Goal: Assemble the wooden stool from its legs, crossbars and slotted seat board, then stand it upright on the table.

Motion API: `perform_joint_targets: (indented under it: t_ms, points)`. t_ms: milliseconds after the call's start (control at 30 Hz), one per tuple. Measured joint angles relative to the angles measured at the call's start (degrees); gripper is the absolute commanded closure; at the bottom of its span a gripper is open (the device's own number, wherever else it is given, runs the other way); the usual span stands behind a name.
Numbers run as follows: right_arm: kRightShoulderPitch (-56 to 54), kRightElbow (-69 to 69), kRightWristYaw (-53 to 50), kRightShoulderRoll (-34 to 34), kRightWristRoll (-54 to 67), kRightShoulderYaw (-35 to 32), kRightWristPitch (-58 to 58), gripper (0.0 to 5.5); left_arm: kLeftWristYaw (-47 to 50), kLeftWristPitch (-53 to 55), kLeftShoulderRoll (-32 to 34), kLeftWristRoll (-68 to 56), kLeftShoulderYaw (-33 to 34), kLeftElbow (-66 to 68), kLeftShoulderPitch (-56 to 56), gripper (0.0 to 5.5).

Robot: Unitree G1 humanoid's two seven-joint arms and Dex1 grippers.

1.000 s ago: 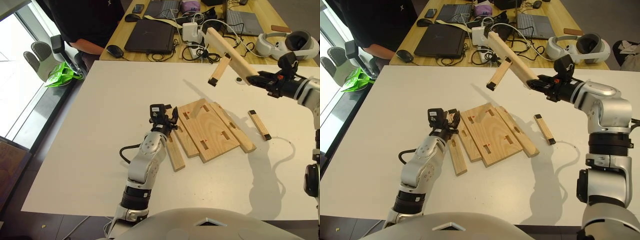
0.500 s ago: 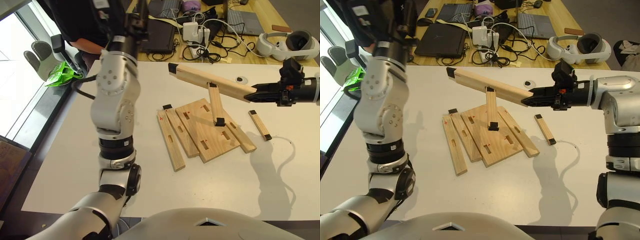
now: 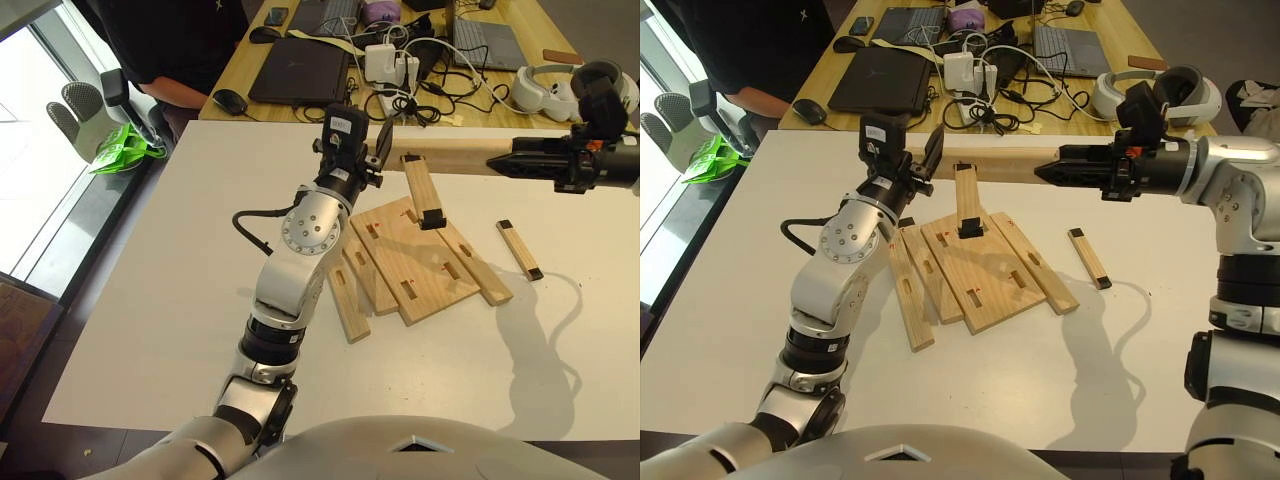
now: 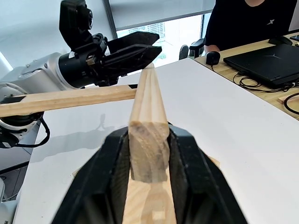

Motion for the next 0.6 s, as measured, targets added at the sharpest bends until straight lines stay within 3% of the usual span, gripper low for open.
perform_joint_targets:
  t_ms: [333, 500, 600]
  points:
    - [-3.3, 2.6, -10.2, 6.8, 2.6, -4.5, 0.8, 4.47, -0.6, 2.0, -2.5, 0.4, -1.3, -1.8, 2.3, 2.91]
    - [-3.3, 1.7, -8.8, 4.9, 1.5, -3.0, -0.1, 4.47, -1.0, 2.3, -1.6, 1.4, 0.2, -2.9, 3.1, 2.91]
    - [-3.3, 4.1, -5.6, 1.8, -0.7, -1.8, -2.3, 4.47, -2.1, 2.7, 2.6, 2.7, 3.1, -4.9, 5.3, 2.91]
